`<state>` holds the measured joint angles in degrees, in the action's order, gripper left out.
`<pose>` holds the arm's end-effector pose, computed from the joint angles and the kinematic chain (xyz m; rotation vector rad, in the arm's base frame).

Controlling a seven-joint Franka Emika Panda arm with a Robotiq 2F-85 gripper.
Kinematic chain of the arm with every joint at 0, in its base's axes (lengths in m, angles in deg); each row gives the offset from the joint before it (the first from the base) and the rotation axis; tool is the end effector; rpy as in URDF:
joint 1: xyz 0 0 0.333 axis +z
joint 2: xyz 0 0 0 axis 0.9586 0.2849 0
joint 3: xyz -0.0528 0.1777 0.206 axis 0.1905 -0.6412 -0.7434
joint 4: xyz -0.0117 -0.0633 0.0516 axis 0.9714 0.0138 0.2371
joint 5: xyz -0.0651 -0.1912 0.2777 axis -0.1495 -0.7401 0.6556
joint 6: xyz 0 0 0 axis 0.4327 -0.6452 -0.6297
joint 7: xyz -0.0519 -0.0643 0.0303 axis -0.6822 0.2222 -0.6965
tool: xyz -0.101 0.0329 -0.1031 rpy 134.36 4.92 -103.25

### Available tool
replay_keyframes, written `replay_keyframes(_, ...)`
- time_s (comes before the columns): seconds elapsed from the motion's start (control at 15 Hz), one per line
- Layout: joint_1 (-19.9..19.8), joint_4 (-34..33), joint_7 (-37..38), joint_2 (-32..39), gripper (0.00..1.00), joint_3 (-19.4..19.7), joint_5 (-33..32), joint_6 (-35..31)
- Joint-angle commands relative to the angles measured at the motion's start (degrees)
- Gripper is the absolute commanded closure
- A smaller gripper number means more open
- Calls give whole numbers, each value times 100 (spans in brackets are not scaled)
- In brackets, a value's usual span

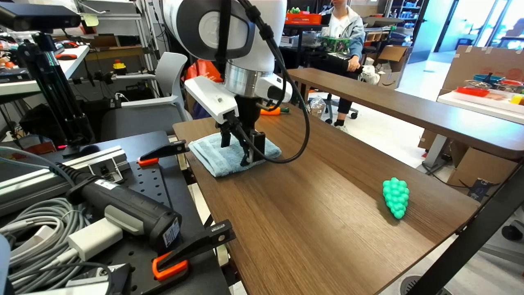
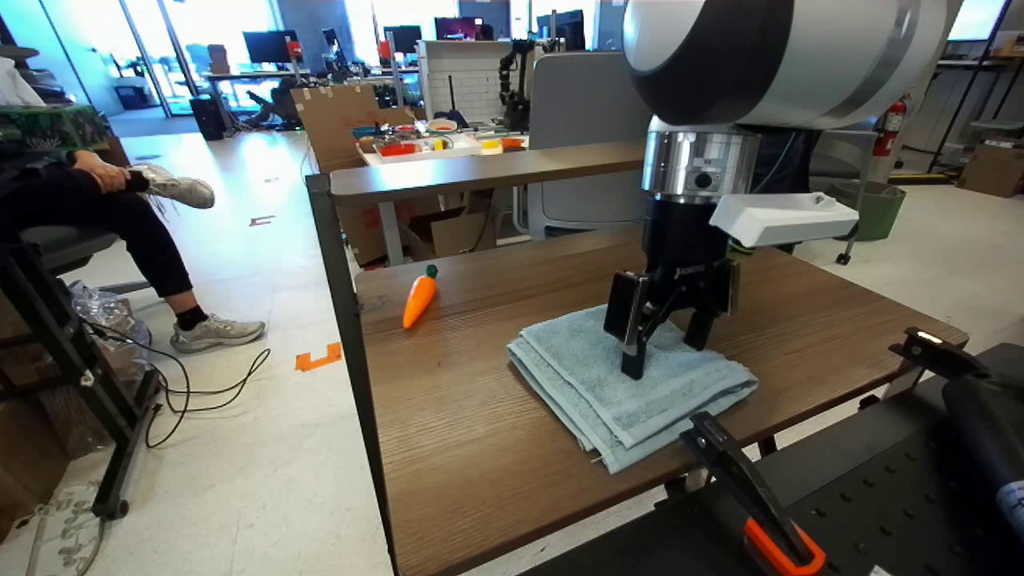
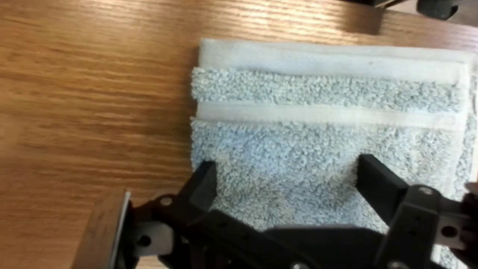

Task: Wipe the cloth on the table

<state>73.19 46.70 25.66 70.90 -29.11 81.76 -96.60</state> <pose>0.4438 0.0703 0.0840 -3.0051 -0.2805 0.2040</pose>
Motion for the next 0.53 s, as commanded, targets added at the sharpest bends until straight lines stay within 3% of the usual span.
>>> replay_keyframes(0.0,51,-7,352,57,0,404,-216,-422)
replay_keyframes(0.33,70,66,819,103,0,1156,-619,-492)
replay_keyframes(0.47,-102,112,775,-3,0,1111,-543,-395)
